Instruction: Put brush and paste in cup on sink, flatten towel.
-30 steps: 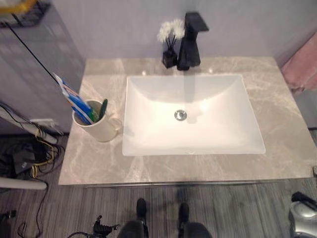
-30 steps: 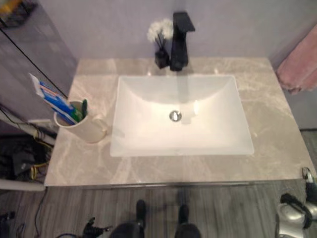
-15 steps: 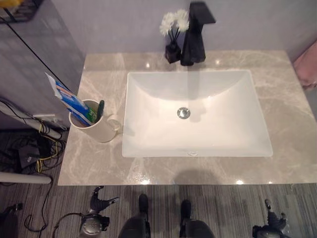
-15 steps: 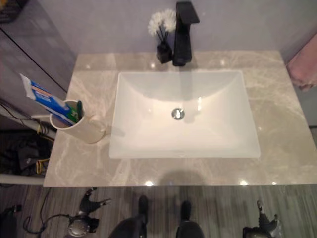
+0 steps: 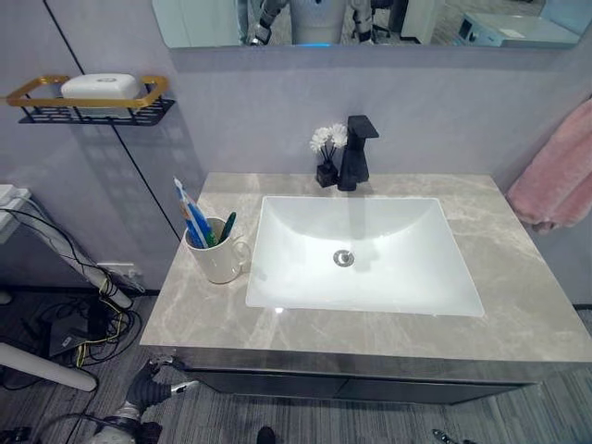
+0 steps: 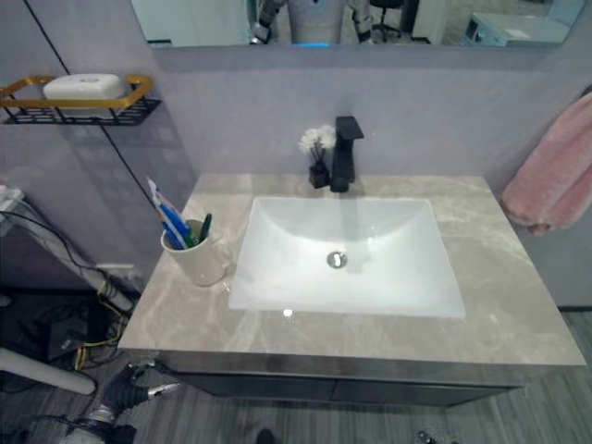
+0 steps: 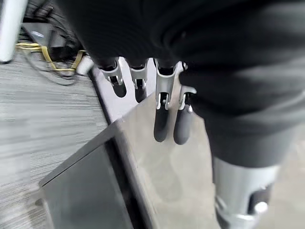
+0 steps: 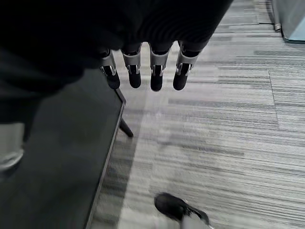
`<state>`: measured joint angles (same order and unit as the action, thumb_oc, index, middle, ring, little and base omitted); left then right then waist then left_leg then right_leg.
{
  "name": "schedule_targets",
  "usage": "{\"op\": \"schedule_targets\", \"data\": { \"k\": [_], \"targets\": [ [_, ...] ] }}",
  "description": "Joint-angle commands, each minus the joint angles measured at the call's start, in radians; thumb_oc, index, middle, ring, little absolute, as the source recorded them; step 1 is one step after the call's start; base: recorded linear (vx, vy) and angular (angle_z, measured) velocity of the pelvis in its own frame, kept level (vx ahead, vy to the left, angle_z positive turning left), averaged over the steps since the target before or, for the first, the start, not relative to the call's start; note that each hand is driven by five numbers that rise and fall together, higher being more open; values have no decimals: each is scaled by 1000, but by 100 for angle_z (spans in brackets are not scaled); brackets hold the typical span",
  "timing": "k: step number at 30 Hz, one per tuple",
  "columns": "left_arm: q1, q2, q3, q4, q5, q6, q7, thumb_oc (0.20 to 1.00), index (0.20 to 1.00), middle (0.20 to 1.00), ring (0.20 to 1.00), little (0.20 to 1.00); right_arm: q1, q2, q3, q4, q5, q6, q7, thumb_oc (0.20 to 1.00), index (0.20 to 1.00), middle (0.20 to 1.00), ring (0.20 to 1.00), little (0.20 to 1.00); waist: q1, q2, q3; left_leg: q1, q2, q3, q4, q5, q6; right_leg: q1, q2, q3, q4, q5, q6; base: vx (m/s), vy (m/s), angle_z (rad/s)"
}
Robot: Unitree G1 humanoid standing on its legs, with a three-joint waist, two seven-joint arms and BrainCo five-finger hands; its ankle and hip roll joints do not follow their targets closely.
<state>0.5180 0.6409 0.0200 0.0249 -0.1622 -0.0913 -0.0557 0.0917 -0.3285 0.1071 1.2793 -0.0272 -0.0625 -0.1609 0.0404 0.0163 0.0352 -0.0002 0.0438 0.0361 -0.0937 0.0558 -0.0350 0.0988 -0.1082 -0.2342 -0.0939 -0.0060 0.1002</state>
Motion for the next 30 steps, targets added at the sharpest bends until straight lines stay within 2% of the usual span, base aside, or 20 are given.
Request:
{"op": "schedule_targets", "data": {
  "k": [1,5,6,7,12,19,30],
  "targets": [
    [-21,112,146,-245,-106,-76,-70,1000,1000,1000,1000,1000,-75,7,84,29,-79,1,19,1000,1000,1000,1000,1000,9,-11,-12,-5,14,-9,6,-10,-19,-34,-17,19,16,59,13,-4,-13,7],
    [-9,161,186,-343,-200,-103,-89,1000,1000,1000,1000,1000,-65,10,84,15,-80,-4,5,1000,1000,1000,1000,1000,14,-9,-11,-10,14,-15,6,-7,-23,-34,-17,16,14,61,13,-4,-10,11],
    [-3,190,207,-380,-257,-113,-105,385,385,385,385,385,-62,9,68,13,-57,-7,5,1000,1000,1000,1000,1000,15,-7,-11,-13,15,-18,6,-6,-25,-35,-17,13,14,62,13,-6,-17,11],
    [1,193,218,-388,-295,-114,-105,200,200,200,200,200,-58,13,64,14,-47,-9,8,1000,1000,1000,1000,1000,15,-7,-11,-15,14,-19,6,-5,-26,-36,-17,12,13,62,13,-4,-11,10],
    [-7,192,226,-417,-417,-115,-102,200,200,200,200,200,-45,18,72,22,-44,-13,16,1000,1000,1000,1000,1000,17,-4,-10,-18,17,-23,6,0,-31,-35,-14,7,13,61,11,2,-10,2],
    [-81,170,117,-432,-527,-98,-107,200,200,200,200,200,-32,11,98,-21,-57,-28,7,1000,1000,1000,1000,1000,-3,3,1,-26,23,-22,6,5,-35,-43,-10,8,15,59,8,0,0,0],
    [-118,158,64,-416,-500,-78,-81,200,200,200,200,200,-21,-7,113,-82,-63,-42,2,1000,1000,1000,1000,1000,-31,21,30,-48,33,-11,6,10,-31,-107,-1,22,81,35,1,0,0,0]
  ]
}}
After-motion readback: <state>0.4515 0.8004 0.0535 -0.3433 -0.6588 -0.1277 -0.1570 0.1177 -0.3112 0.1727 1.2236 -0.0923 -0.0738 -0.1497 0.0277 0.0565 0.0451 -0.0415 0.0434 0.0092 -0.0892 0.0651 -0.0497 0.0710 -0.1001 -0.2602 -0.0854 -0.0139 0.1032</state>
